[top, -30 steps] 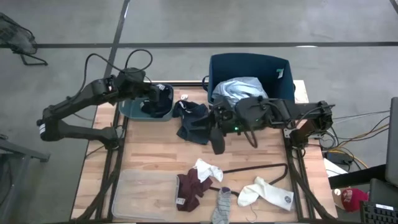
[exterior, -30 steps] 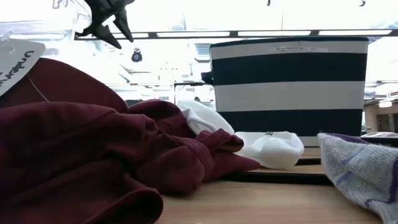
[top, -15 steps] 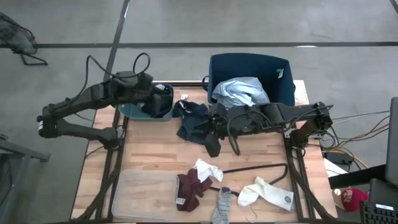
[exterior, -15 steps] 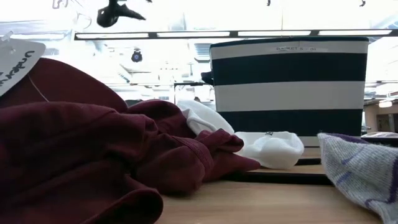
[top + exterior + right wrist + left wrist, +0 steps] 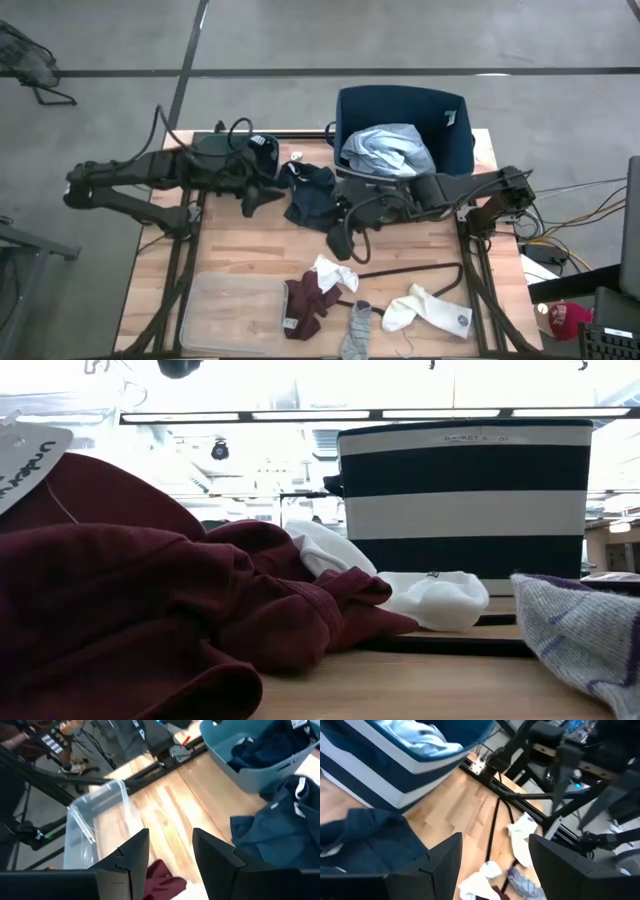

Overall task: Pick & Place Cloths
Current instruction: Put the dark blue pants into the green bin

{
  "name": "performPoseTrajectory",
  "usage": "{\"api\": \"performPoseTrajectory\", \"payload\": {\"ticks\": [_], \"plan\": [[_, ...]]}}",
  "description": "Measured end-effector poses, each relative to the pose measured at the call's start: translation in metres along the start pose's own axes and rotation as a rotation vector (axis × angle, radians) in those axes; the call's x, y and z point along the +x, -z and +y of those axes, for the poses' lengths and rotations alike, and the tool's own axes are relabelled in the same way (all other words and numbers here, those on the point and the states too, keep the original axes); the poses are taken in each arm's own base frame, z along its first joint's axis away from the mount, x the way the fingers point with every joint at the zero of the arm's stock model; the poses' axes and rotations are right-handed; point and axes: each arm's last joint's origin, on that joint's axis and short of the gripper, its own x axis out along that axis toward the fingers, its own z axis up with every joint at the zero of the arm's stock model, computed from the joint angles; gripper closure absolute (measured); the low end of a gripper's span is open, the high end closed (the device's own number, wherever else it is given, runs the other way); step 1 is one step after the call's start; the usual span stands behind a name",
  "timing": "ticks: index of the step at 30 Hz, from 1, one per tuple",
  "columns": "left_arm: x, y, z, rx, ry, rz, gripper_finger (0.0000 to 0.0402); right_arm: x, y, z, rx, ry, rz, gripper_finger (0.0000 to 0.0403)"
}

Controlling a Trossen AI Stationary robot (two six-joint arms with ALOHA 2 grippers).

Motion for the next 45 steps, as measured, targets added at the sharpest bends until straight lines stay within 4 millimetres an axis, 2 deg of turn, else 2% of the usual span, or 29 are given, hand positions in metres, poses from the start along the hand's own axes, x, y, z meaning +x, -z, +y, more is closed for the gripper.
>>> {"api": "performPoseTrajectory", "payload": {"ticks": [9, 17, 23, 30, 37, 45], "plan": [[0.019, 0.009, -0.006, -0.018, -0.006, 0.068, 0.0168, 0.028, 0.03, -0.016, 0.098, 0.082, 0.085, 0.0231], [0.024, 0.003, -0.011, -0.047, 0.042, 0.006, 0.0168, 0.052, 0.065, -0.037, 0.239, 0.198, 0.168, 0.0207], [0.022, -0.006, -0.017, -0.041, 0.115, -0.089, 0.0168, 0.077, 0.083, -0.045, 0.139, 0.149, 0.131, 0.0203], [0.02, -0.007, -0.02, -0.051, 0.142, -0.095, 0.0168, 0.092, 0.1, -0.066, 0.208, 0.203, 0.12, 0.0217], [0.019, -0.006, -0.021, -0.048, 0.151, -0.09, 0.0168, 0.114, 0.12, -0.075, 0.045, 0.222, 0.175, 0.0219], [0.017, -0.007, -0.021, -0.058, 0.156, -0.091, 0.0168, 0.156, 0.14, -0.094, 0.137, 0.341, 0.272, 0.0207]]}}
